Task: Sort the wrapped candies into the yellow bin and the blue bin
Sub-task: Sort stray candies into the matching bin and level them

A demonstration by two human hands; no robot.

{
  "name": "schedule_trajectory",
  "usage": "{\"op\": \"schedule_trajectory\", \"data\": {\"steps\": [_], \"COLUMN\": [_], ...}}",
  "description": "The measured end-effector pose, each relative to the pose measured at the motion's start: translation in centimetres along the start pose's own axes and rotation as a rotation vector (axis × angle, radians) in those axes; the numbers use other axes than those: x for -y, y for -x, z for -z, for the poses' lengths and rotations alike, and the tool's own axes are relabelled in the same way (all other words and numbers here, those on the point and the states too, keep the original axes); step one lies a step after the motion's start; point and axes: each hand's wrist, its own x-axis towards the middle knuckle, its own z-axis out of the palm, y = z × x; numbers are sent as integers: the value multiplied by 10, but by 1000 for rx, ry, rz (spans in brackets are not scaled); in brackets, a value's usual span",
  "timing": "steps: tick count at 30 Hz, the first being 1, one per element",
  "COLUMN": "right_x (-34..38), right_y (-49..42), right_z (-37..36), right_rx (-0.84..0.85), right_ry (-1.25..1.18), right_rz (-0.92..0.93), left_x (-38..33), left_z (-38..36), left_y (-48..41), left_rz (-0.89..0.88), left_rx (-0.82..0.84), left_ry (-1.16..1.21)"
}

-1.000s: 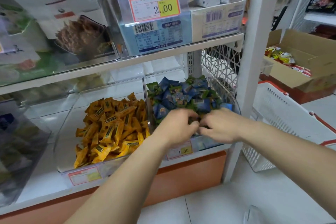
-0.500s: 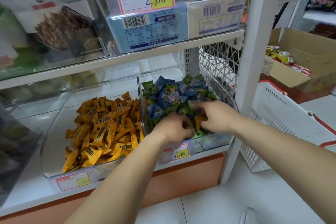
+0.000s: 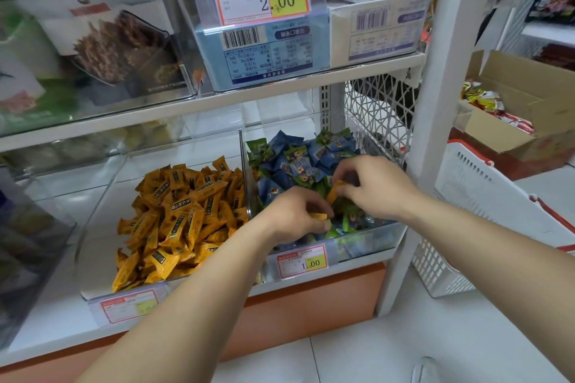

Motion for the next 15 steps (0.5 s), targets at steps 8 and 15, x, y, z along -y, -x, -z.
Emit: {"op": "schedule_trajectory", "data": {"steps": [8,15], "right_x": [5,24], "right_y": [6,10], "right_z": [9,19], "right_rx": [-118,-11], "right_ry": [-244,-541], "right_rz": [-66,-73], "left_x": [-3,-8], "left_z": [14,14], "left_y": [6,20], "left_rz": [-43,-101], "left_rx": [-226,-352], "left_ry": [54,261]}}
